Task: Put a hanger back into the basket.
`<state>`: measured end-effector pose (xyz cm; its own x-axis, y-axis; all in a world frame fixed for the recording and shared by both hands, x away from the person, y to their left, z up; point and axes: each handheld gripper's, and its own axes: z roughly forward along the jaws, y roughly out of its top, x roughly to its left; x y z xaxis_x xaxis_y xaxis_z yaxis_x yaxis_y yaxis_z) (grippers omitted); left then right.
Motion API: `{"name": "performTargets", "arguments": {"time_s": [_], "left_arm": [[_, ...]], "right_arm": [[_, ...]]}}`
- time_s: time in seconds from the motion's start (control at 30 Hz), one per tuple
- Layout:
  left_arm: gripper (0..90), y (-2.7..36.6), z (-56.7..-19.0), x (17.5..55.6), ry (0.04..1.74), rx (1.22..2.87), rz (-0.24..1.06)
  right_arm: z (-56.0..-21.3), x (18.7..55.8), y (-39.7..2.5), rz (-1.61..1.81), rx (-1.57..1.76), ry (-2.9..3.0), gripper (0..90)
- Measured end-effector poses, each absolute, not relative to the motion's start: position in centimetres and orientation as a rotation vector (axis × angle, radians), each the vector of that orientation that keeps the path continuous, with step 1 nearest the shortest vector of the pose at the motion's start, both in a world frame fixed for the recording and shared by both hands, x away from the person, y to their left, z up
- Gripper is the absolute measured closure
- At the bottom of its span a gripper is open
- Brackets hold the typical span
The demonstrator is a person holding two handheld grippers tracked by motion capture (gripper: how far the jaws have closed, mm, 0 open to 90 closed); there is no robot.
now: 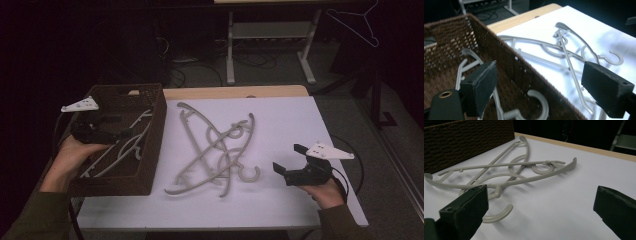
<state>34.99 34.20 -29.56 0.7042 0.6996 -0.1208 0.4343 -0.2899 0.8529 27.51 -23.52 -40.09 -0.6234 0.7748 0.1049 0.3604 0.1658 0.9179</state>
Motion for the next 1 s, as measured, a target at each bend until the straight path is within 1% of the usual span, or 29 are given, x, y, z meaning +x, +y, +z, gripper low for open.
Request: {"name": "performTargets", "arguments": {"time_s": [0.03,0.3,0.67,1.0], "left_arm": [[10.9,34.0,-29.5,35.0,0.871,1.932,0.341],[10.9,31.5,-29.1,34.8,0.813,1.900,0.335],[10.9,28.1,-29.0,34.5,0.762,1.903,0.320],[10.9,24.5,-29.5,34.4,0.709,1.918,0.277]], "right_arm": [[-40.1,27.5,-23.5,1.450,1.076,2.060,0.0],[-40.1,27.5,-23.5,1.451,1.078,2.059,0.0],[-40.0,27.5,-23.5,1.454,1.071,2.061,0.0],[-40.0,27.5,-23.6,1.456,1.072,2.059,0.0]]}}
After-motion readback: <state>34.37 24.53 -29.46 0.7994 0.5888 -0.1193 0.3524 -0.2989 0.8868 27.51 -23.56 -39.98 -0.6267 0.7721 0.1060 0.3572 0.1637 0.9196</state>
